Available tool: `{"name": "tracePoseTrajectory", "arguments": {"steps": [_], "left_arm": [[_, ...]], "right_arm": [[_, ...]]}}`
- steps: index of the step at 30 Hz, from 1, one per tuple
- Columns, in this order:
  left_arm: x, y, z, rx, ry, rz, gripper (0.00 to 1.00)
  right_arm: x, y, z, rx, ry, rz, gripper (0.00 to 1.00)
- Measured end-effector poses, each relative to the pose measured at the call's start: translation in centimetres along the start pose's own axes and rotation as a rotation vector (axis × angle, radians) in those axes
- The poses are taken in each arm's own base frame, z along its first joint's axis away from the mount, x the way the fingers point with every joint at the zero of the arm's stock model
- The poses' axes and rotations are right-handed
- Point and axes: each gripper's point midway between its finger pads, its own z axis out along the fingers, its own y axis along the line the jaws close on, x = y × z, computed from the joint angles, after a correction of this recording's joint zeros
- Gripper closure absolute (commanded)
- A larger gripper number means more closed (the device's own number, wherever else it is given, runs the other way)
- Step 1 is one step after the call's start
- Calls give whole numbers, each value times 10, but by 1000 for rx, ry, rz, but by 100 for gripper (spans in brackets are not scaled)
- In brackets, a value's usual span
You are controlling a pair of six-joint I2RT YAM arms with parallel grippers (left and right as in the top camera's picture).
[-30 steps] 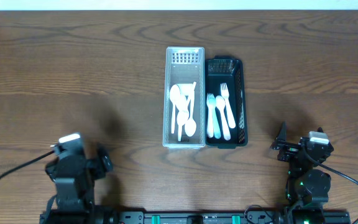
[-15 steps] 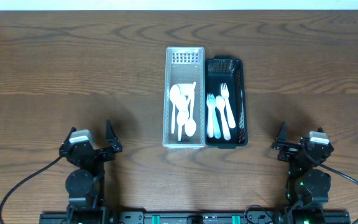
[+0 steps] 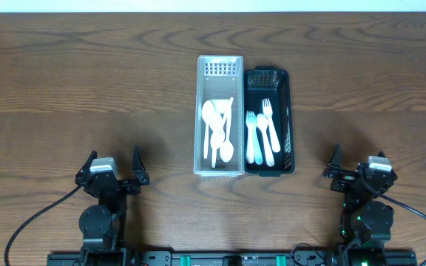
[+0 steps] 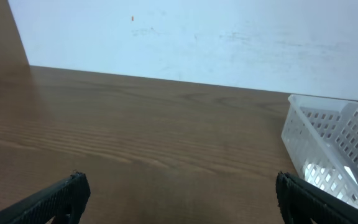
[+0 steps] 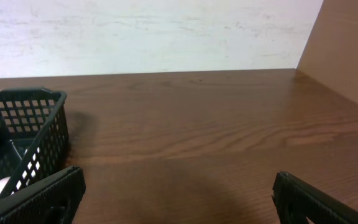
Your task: Pack container
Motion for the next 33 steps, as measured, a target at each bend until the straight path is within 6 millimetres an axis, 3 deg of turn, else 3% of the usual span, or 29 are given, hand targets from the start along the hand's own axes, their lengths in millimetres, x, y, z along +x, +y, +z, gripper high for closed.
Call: {"name": "tracePoseTrajectory", "arguments": {"steps": [33], "left_arm": [[6, -1, 2, 5, 29, 0, 2]], "right_arm": [[0, 0, 0, 0, 0, 0, 1]]}}
